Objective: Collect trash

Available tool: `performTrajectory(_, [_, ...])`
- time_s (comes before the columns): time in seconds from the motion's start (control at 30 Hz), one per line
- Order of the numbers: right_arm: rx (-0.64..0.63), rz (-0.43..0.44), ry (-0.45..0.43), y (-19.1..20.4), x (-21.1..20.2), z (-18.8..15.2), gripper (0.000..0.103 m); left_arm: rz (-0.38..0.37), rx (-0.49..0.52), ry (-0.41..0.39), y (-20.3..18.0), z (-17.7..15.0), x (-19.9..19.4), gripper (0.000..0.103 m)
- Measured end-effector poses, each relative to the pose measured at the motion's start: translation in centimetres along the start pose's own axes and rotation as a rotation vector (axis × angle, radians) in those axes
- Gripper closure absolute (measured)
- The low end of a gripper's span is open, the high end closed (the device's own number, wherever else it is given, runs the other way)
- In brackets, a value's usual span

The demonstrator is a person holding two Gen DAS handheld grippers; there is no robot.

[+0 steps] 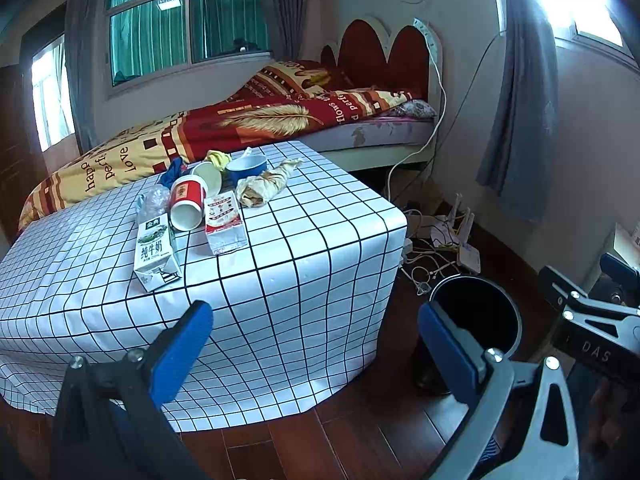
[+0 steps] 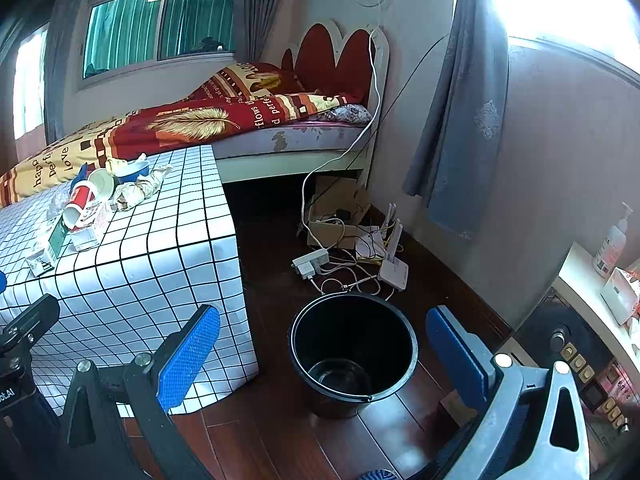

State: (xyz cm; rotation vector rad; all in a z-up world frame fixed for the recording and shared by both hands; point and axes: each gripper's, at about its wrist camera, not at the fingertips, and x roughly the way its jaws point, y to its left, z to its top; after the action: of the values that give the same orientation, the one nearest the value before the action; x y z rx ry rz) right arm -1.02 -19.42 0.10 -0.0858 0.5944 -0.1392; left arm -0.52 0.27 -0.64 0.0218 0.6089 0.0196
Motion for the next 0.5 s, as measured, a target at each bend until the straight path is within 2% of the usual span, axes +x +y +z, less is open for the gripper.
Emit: performTrajectory(0.5, [0.003, -0.004, -0.001, -0.12, 0.22, -0.13, 0.000, -0.001, 0.002, -0.001, 0.09, -0.10, 0.05, 0.000])
